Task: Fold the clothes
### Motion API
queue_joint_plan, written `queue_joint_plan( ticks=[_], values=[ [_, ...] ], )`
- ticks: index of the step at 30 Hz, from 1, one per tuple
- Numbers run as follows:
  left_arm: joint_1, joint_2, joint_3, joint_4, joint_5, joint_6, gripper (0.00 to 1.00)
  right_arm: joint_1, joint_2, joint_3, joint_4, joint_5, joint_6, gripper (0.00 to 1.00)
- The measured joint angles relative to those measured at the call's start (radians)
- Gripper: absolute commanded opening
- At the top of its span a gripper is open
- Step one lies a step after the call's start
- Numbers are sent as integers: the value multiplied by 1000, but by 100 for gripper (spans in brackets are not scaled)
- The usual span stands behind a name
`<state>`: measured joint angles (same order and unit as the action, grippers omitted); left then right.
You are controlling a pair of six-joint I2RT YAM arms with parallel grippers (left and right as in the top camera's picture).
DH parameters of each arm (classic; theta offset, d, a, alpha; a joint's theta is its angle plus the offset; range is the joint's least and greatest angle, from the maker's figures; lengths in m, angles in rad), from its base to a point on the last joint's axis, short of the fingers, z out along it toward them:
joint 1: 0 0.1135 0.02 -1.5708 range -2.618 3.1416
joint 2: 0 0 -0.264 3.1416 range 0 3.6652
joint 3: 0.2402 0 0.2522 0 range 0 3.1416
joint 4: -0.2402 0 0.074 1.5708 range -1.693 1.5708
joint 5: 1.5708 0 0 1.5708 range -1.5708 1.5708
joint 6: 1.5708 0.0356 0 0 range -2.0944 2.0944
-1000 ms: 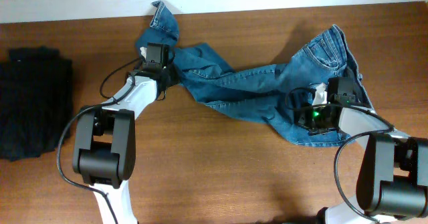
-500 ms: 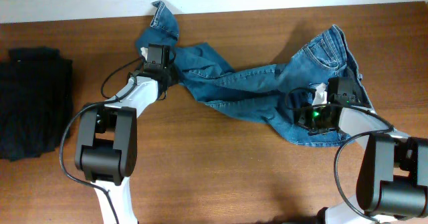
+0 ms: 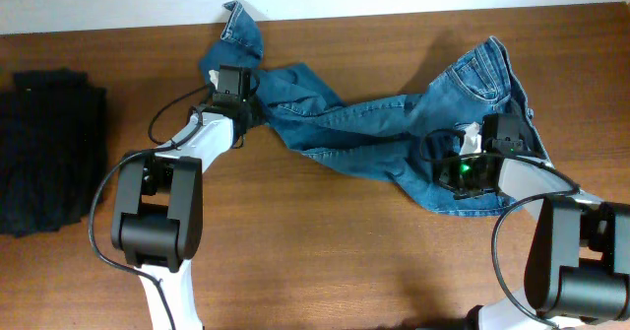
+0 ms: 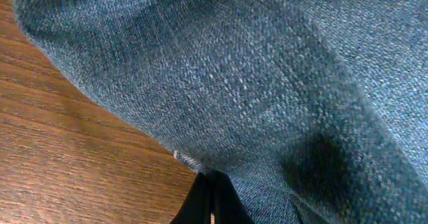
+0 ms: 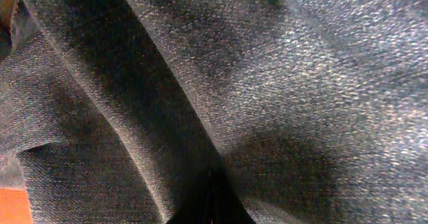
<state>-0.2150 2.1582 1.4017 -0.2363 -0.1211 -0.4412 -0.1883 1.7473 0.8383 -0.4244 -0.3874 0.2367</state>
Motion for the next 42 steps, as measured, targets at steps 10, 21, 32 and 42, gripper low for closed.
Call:
queue_joint_plan(
  ticks=[10, 21, 32, 42],
  values=[
    [-5, -10, 31, -160, -68, 7, 1, 0, 0, 0, 0, 0, 0, 5],
    [-3, -64, 32, -490, -113, 10, 1, 0, 3, 0, -4, -15, 0, 5],
    [2, -114, 0, -777, -116, 11, 1, 0, 7, 0, -7, -34, -1, 5],
    [6, -190, 0, -777, -117, 23, 97, 0, 7, 0, -7, -34, 0, 5]
  ],
)
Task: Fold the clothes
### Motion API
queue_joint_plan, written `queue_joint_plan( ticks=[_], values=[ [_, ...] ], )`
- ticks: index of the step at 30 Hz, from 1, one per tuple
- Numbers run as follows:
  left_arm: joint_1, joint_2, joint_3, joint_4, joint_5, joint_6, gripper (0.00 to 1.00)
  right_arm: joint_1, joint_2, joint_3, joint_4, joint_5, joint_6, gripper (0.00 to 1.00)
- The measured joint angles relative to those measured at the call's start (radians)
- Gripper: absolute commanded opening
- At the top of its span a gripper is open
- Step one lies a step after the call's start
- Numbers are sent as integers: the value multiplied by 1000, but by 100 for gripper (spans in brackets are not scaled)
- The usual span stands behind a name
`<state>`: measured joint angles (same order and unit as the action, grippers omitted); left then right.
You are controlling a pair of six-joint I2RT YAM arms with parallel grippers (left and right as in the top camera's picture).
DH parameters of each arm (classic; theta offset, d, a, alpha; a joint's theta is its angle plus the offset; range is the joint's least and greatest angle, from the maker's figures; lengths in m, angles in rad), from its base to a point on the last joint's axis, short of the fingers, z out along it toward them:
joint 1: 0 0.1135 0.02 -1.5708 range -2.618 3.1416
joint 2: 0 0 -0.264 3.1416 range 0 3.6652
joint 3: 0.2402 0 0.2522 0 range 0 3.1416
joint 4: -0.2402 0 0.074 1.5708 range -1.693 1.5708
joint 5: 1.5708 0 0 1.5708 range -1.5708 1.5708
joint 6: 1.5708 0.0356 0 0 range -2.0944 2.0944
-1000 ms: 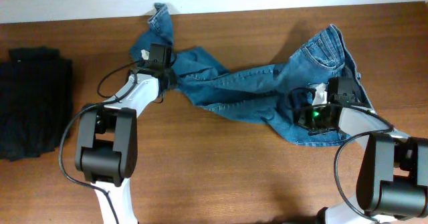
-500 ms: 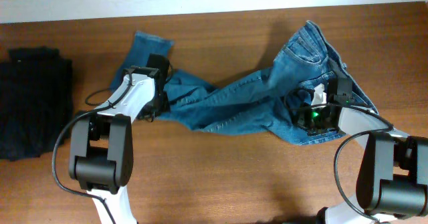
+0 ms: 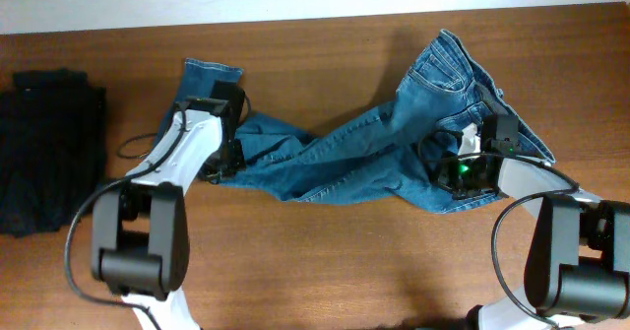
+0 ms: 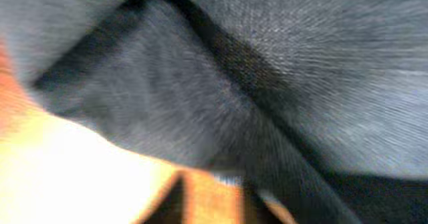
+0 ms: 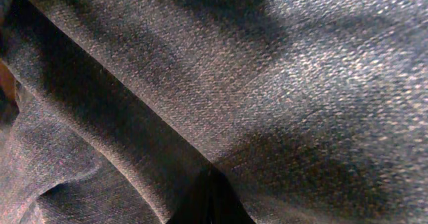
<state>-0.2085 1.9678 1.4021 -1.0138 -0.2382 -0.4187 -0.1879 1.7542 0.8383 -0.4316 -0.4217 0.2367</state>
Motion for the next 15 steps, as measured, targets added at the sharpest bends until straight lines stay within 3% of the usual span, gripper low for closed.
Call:
queue_joint_plan(
  ticks=[11, 15],
  values=[
    [2, -90, 0, 4, 52, 57, 99, 0, 0, 0, 0, 0, 0, 5],
    [2, -90, 0, 4, 125, 185, 83, 0, 0, 0, 0, 0, 0, 5]
  ],
)
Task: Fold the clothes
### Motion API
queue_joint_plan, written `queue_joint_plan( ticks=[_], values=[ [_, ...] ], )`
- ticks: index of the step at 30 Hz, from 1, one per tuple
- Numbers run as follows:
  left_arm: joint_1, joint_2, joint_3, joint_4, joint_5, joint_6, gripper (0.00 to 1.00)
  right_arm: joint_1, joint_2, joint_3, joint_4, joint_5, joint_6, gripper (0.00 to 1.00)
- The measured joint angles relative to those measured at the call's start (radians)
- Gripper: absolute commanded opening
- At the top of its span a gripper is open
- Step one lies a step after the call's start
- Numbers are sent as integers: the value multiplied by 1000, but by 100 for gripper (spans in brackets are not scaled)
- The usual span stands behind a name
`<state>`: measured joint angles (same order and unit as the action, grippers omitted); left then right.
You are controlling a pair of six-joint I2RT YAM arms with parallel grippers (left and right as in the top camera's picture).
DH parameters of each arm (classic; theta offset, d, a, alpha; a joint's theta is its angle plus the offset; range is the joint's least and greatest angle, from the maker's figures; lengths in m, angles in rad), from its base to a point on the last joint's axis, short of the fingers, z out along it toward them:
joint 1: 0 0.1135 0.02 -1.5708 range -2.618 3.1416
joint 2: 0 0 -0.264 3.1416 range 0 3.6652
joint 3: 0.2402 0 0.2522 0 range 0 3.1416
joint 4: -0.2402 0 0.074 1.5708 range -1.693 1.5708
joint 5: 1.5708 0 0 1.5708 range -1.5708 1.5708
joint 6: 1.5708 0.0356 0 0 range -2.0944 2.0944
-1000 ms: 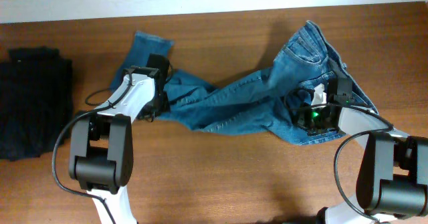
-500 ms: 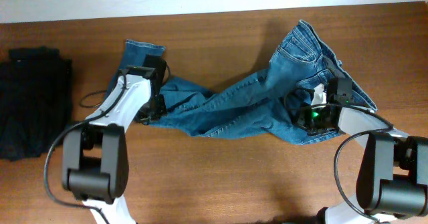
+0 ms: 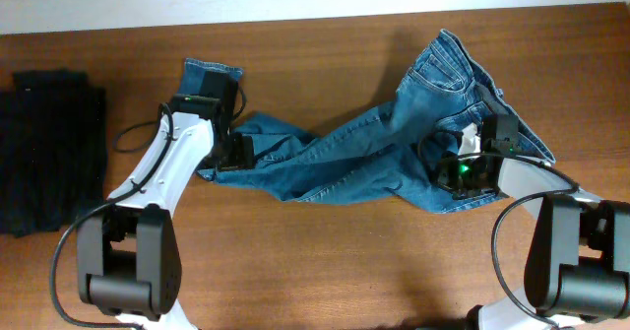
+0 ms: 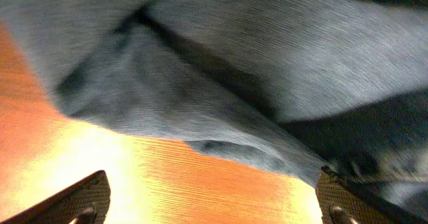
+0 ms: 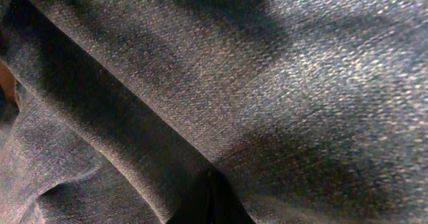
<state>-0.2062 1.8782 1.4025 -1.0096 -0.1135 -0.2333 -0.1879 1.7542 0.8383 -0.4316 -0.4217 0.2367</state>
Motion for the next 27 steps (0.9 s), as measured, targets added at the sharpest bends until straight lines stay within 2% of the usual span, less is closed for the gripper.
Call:
queue_joint_plan(
  ticks=[3, 12, 23, 27],
  values=[
    [0, 0, 0, -32, 66, 118, 83, 0, 0, 0, 0, 0, 0, 5],
    [-27, 0, 0, -31, 124, 319, 83, 0, 0, 0, 0, 0, 0, 5],
    [-173, 0, 0, 76, -31, 452, 83, 0, 0, 0, 0, 0, 0, 5],
    [-185, 0, 0, 76, -59, 467, 79, 0, 0, 0, 0, 0, 0, 5]
  ],
)
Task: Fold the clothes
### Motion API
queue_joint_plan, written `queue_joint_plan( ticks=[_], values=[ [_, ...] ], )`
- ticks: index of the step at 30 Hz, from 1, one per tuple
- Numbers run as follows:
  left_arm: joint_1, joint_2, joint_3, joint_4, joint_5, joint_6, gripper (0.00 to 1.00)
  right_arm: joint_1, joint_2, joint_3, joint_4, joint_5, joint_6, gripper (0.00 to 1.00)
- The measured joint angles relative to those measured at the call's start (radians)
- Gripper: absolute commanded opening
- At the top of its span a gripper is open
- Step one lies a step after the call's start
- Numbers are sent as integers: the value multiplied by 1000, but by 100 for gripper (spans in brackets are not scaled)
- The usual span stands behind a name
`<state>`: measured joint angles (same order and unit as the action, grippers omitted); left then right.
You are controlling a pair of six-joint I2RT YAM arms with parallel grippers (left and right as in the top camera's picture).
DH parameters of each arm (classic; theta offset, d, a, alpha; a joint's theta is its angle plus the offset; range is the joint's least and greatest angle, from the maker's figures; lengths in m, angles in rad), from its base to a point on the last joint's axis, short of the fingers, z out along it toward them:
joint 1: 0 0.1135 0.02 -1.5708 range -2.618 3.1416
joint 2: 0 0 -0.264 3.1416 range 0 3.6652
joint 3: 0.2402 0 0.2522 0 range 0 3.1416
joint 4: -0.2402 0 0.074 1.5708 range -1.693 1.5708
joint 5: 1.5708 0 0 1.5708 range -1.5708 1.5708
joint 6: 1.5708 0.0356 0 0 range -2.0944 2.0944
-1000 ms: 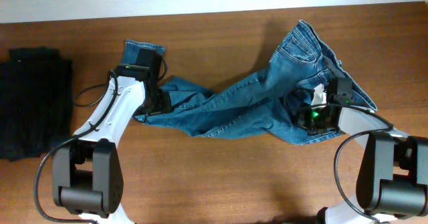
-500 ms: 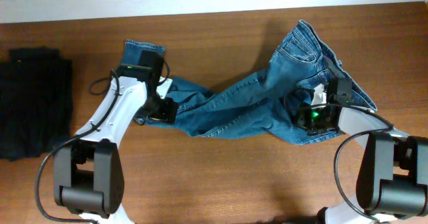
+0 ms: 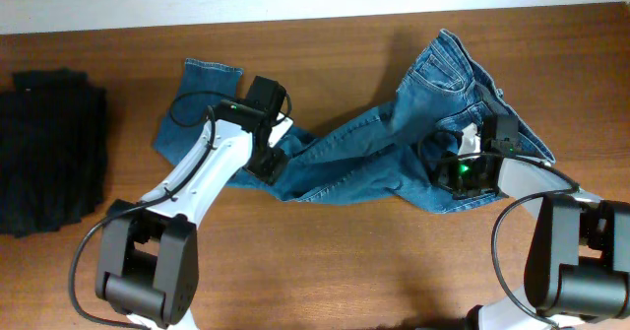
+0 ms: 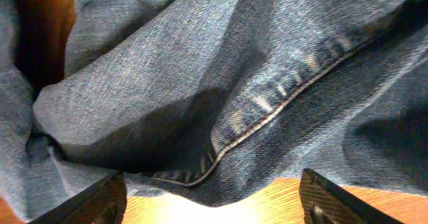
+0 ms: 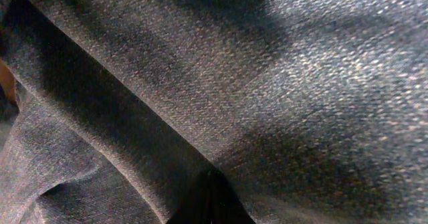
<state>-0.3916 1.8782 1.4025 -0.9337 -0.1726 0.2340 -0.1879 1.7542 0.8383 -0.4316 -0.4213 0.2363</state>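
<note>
A pair of blue jeans (image 3: 364, 148) lies crumpled across the wooden table, one leg cuff (image 3: 210, 76) at the back left and the waist (image 3: 453, 59) at the back right. My left gripper (image 3: 268, 163) stands open over the bunched legs. In the left wrist view its fingers (image 4: 100, 198) are wide apart on either side of a seamed denim fold (image 4: 254, 110), with nothing held between them. My right gripper (image 3: 451, 168) is shut on the jeans near the waist. Denim (image 5: 267, 83) fills the right wrist view above the closed gripper (image 5: 210, 200).
A pile of black clothes (image 3: 49, 148) sits at the left edge of the table (image 3: 325, 261). A white wall runs along the far edge. Both arms reach in from the front edge.
My open left gripper has moved to the right, from the left end of the leg to the bunched middle of the legs. The right gripper and the waist have not moved.
My left gripper was shut on a leg at the back left, with the right gripper shut near the waist. Then the leg lay further left and forward and the waist further back. The left gripper then stood open beside the leg, and now stands further right.
</note>
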Motion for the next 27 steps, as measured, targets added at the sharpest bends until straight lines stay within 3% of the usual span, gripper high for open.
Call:
queue_joint_plan(
  ticks=[4, 13, 27],
  values=[
    [0, 0, 0, 0, -16, 10, 76, 0, 0, 0, 0, 0, 0, 5],
    [0, 0, -1, 3, -21, 48, 82, 0, 0, 0, 0, 0, 0, 5],
    [0, 16, -18, 34, -18, 93, 77, 0, 0, 0, 0, 0, 0, 5]
  ],
)
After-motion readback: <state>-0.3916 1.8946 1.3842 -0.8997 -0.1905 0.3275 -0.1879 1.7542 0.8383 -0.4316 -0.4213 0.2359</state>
